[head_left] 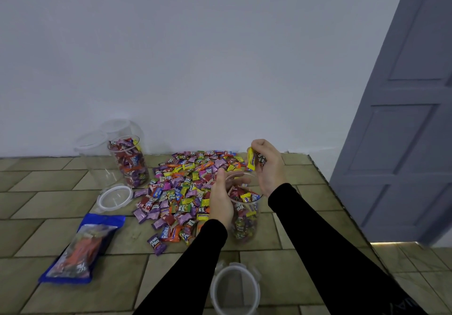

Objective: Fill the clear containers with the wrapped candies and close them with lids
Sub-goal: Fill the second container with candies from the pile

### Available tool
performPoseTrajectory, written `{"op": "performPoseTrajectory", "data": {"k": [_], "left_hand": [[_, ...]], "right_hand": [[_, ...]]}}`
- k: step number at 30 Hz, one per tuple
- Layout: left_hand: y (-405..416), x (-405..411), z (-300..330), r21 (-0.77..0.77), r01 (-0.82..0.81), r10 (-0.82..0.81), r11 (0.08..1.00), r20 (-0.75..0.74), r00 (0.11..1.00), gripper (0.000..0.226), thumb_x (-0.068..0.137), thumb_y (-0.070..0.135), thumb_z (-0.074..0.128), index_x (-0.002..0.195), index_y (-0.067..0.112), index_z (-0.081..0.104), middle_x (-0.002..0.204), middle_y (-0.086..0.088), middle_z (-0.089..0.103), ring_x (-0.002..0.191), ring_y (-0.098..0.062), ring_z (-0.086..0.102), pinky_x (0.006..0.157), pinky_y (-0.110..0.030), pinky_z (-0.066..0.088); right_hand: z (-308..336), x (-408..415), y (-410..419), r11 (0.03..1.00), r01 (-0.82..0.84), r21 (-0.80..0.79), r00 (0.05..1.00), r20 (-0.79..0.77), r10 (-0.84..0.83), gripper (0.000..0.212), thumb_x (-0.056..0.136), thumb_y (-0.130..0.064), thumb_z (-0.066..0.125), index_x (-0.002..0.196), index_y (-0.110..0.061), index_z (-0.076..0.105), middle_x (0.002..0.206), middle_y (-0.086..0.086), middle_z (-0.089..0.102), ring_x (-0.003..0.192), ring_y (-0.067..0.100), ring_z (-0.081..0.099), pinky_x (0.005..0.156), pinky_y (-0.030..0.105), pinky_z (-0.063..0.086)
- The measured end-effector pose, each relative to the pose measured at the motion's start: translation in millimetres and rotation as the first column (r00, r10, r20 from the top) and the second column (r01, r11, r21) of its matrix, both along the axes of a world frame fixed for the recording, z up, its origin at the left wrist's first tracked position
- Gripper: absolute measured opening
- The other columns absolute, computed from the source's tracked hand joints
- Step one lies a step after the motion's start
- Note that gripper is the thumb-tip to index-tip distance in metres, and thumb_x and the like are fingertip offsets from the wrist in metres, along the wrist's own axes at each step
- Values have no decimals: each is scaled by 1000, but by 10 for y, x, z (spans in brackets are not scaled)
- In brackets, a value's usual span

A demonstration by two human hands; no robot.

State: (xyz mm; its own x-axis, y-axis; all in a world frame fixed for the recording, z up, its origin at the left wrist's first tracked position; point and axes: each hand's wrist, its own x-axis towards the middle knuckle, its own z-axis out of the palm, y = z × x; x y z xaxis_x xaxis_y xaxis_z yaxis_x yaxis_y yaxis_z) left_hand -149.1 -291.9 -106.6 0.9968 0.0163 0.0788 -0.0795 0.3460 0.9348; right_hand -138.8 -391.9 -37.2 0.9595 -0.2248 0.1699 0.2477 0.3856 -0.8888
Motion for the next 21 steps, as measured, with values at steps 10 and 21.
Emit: {"op": "performPoseTrajectory", "data": {"k": [10,21], "left_hand": [[-7,-15,34,34,-23,23,999,8,1000,64,97,57,32,94,8,72,97,-17,73,97,-32,67,101,-55,44],[11,-47,87,49,-8,11,999,-72,997,55,93,60,40,92,17,74,96,-7,74,98,-22,66,106,-49,41]], "right_hand": [[75,-8,-6,839,-141,-525,984,19,177,15,82,-14,47,69,-10,52,68,0,50,60,7,47,62,19,36],[394,-119,-224,9,-146,-989,969,-141,201,18,83,-15,68,100,-19,73,83,-8,66,73,7,59,63,10,41]]}}
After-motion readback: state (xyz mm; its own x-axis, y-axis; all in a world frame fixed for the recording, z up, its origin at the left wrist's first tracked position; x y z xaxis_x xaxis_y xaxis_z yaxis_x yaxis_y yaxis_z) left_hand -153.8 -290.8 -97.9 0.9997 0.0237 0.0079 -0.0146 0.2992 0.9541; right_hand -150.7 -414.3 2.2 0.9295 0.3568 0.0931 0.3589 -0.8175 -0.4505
